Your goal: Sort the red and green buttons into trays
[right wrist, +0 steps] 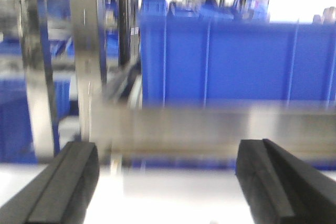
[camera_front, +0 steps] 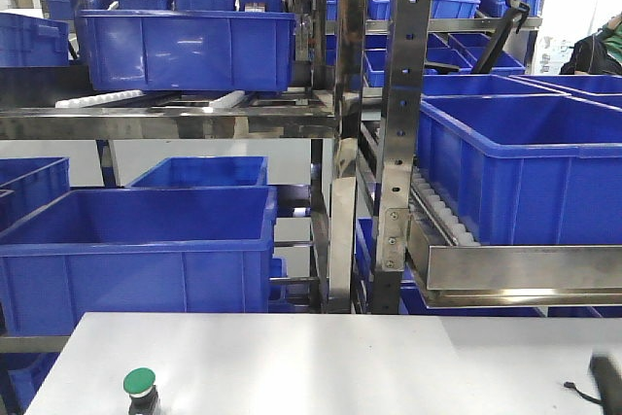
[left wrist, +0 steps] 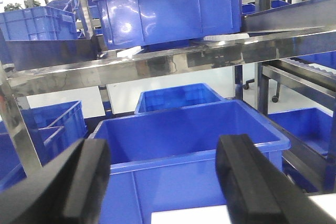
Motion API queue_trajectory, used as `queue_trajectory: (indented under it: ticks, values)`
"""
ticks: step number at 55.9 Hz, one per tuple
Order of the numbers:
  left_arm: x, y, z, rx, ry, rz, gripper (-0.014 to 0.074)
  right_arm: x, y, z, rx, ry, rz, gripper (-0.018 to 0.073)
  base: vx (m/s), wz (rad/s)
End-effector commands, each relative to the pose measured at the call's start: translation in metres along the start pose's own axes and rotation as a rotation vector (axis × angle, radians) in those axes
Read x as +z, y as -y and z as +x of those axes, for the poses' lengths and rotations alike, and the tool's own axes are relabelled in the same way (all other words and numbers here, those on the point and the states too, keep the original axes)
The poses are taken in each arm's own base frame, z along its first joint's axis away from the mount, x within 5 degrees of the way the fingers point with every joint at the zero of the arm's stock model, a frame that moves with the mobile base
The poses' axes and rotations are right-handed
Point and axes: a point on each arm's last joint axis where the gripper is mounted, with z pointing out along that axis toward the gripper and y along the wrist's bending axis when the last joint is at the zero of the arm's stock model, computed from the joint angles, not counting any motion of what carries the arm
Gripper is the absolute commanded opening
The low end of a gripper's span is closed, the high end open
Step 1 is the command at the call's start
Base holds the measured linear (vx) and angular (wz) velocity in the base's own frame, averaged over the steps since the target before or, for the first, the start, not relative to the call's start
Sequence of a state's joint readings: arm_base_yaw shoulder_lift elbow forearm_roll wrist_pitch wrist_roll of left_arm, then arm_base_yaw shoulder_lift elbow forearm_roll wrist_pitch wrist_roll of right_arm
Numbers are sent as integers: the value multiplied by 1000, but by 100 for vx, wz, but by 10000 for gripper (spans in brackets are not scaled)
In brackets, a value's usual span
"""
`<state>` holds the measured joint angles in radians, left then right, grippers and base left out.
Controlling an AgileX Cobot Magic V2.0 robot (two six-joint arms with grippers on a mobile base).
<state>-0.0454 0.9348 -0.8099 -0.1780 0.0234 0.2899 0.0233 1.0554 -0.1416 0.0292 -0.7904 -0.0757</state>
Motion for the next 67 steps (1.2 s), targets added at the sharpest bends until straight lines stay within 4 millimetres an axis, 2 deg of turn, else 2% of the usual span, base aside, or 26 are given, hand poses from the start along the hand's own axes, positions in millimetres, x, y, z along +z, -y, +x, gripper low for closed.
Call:
queue_trajectory:
  ticks: [1, 6, 26, 47, 67]
  values:
    - [-5, -3, -21, -21, 125, -23, 514, -4, -6, 11, 18, 94, -56, 543, 0, 0]
    - [-5, -3, -21, -21, 125, -23, 503, -2, -11, 32, 27, 40, -104, 542, 0, 0]
    - [-5, -3, -21, -21, 124, -23, 494, 21, -25, 91, 41, -179, -227, 542, 0, 0]
    - [-5, -3, -21, -21, 125, -23, 494, 71, -33, 98, -18, -116, -308, 542, 0, 0]
    - [-5, -3, -22, -21, 126, -23, 494, 108, -39, 122, -21, -124, -348, 522, 0, 0]
